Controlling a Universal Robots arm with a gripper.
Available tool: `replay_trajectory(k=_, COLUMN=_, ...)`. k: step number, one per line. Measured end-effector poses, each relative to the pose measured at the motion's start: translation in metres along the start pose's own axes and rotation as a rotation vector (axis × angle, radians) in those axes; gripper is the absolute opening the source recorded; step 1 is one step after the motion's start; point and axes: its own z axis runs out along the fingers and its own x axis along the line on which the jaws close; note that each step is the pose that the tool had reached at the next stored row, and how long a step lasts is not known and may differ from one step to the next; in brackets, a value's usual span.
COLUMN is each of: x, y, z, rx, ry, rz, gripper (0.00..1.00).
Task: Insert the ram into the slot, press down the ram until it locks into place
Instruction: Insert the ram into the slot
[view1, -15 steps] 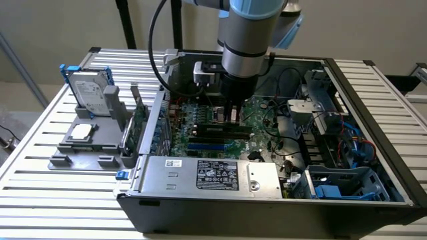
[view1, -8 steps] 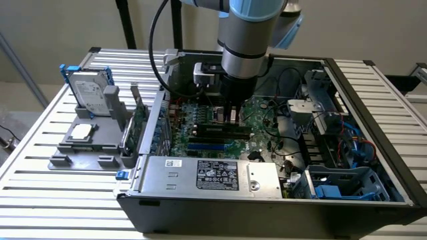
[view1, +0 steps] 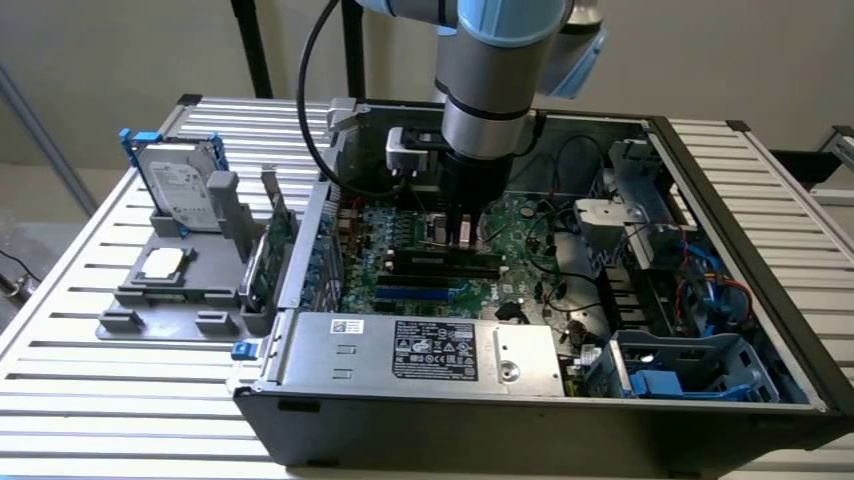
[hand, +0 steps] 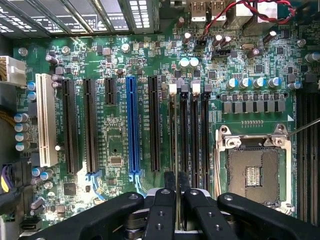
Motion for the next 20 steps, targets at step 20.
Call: replay_trajectory(k=20, x=-0.0008, y=-0.0001, z=0.0043, rx=-0.0007, ry=-0.0003, rz=0.0, gripper=0.14)
